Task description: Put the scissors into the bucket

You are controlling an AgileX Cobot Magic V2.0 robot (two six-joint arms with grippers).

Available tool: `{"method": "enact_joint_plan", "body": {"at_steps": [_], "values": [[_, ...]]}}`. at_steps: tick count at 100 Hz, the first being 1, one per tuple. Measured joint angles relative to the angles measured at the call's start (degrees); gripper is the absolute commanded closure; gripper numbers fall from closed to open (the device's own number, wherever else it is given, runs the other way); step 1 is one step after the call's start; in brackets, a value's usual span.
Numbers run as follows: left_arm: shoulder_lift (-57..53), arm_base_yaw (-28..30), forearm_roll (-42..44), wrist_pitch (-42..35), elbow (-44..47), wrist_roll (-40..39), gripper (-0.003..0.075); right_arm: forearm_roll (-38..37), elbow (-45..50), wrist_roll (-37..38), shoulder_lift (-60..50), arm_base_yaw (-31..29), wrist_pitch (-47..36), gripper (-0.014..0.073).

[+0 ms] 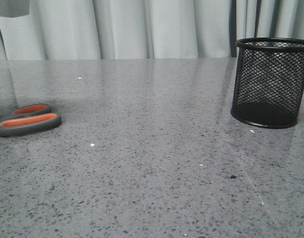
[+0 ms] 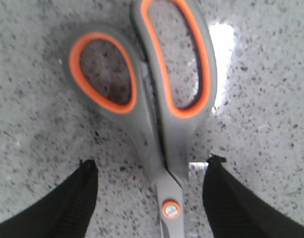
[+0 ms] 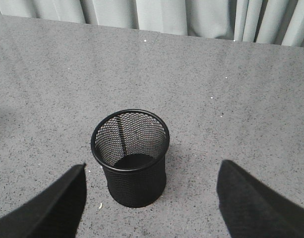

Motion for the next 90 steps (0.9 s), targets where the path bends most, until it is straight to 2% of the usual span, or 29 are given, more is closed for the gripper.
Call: {"method": "enact_joint_plan", "body": {"at_steps": [15,73,83,90], "values": [[0.54,0.0,-2.21,-0.47,0.0,2.86,0.0288,0.0,0.0,0.0,0.0,0.14,-0.22,0.0096],[4.94,0.0,-2.63,-1.27,-0.58,3.29,0.0288,0.0,0.0,0.0,0.0,0.17,-0.22,0.0096],[4.94,0.0,-2.52,-1.48,-0.58,3.29,0.0304,0.0,0.0,0.0,0.0,0.17,-0.22,0.0096],[4.94,0.0,-2.67,-1.59,-0.58,3.29,0.0346,0.0,0.0,0.0,0.0,0.17,-0.22,0.0096]]}}
